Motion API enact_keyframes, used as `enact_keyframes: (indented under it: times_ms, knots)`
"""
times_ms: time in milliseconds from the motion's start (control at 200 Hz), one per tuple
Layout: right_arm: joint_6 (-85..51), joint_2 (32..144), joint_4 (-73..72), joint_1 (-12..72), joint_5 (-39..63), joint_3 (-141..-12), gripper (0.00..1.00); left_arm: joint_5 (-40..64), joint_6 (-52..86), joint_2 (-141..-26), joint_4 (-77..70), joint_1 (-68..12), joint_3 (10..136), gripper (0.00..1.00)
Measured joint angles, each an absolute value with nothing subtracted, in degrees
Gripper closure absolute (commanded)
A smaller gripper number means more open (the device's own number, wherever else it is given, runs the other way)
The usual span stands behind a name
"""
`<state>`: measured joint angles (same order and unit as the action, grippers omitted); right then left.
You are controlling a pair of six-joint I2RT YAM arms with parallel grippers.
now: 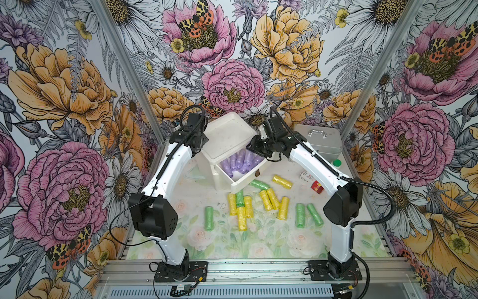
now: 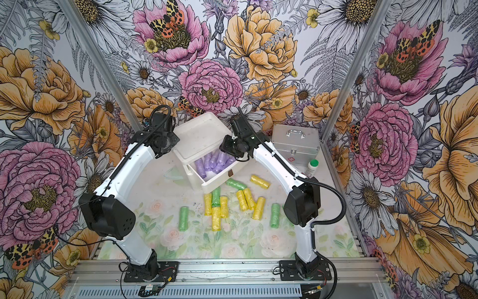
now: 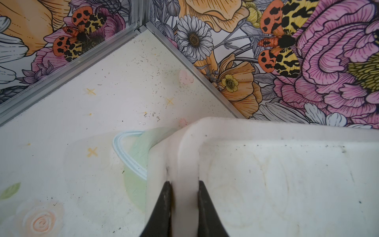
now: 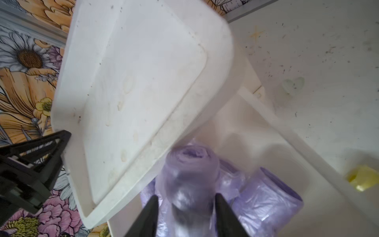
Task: Sort the rolls of trash bags by color and place them into the drawer
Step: Place the roll of trash bags in the drawer, then adjust the roll of trash bags in the drawer.
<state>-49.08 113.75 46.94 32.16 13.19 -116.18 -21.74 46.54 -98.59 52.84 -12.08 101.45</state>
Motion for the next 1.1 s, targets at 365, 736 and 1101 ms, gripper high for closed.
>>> enact_keyframes:
  times_ms: [365,736,1101]
  knots:
    - [-48.1,110.8,46.9,32.3,10.7,-116.7,0.53,-21.4,46.5,-98.3,52.3,-11.9,100.9,1.00]
    - [-47.5,111.5,46.5,36.1,11.1,-118.6,0.71,-21.4,46.6,-98.2,52.2,-11.9,100.7,1.00]
    - [-47.0,116.0,45.7,33.7,11.2,-115.3,0.70,-21.1,46.5,-97.6,51.9,-11.7,100.1,1.00]
